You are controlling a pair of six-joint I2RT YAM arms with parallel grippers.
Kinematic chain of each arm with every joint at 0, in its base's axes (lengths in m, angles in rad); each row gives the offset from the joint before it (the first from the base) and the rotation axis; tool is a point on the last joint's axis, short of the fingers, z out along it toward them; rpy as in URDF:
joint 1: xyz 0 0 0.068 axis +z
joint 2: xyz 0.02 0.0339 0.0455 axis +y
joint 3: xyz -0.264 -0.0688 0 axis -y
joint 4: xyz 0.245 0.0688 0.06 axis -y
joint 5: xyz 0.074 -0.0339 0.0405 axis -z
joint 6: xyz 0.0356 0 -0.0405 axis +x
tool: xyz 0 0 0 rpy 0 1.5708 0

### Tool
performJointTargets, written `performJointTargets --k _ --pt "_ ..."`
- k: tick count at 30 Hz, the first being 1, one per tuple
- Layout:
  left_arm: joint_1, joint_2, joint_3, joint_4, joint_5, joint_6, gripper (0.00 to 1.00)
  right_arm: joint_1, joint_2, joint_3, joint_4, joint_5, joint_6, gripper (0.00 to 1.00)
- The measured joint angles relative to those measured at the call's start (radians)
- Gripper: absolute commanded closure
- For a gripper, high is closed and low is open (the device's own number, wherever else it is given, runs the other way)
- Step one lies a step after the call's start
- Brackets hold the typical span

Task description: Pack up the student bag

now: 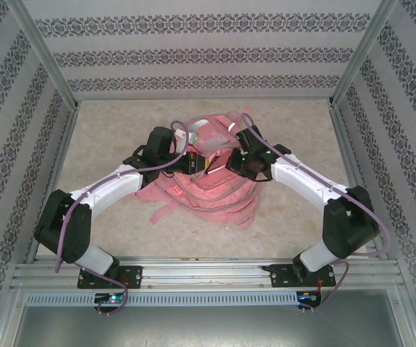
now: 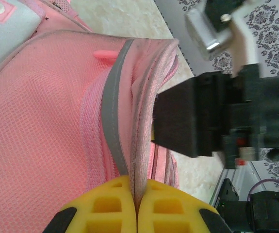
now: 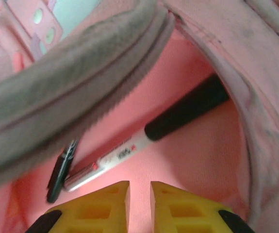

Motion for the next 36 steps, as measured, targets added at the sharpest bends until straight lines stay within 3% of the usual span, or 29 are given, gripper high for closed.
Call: performJointTargets --k 6,13,18,25,27,29,32,36 --pt "0.002 0.006 0.0 0.003 -0.007 -0.011 1.0 0.017 0.118 0.002 0.18 0.026 -0.101 0.92" --pt "0.008 0.007 0.0 0.005 -0.02 -0.023 1.0 0.059 0.167 -0.001 0.398 -0.017 -0.159 0.89" --pt "0.008 0.007 0.0 0.011 -0.019 -0.022 1.0 0.072 0.106 -0.069 0.424 -0.05 -0.182 0.71" --pt "0.006 0.007 0.0 0.011 -0.004 -0.018 0.97 0.053 -0.191 -0.2 0.312 -0.095 -0.192 0.56" --pt "0.006 0.007 0.0 0.01 0.003 -0.01 0.89 0.048 -0.294 -0.233 0.269 -0.092 -0.195 0.55" --pt "0.006 0.011 0.004 0.0 0.029 0.023 0.66 0.045 -0.396 -0.265 0.221 -0.085 -0.201 0.52" --pt "-0.001 0.024 0.082 -0.097 0.111 0.139 0.42 0.044 -0.497 -0.3 0.143 -0.058 -0.215 0.44" --pt "-0.015 -0.014 0.207 -0.325 0.078 0.383 0.39 0.045 -0.569 -0.353 0.071 -0.015 -0.214 0.4"
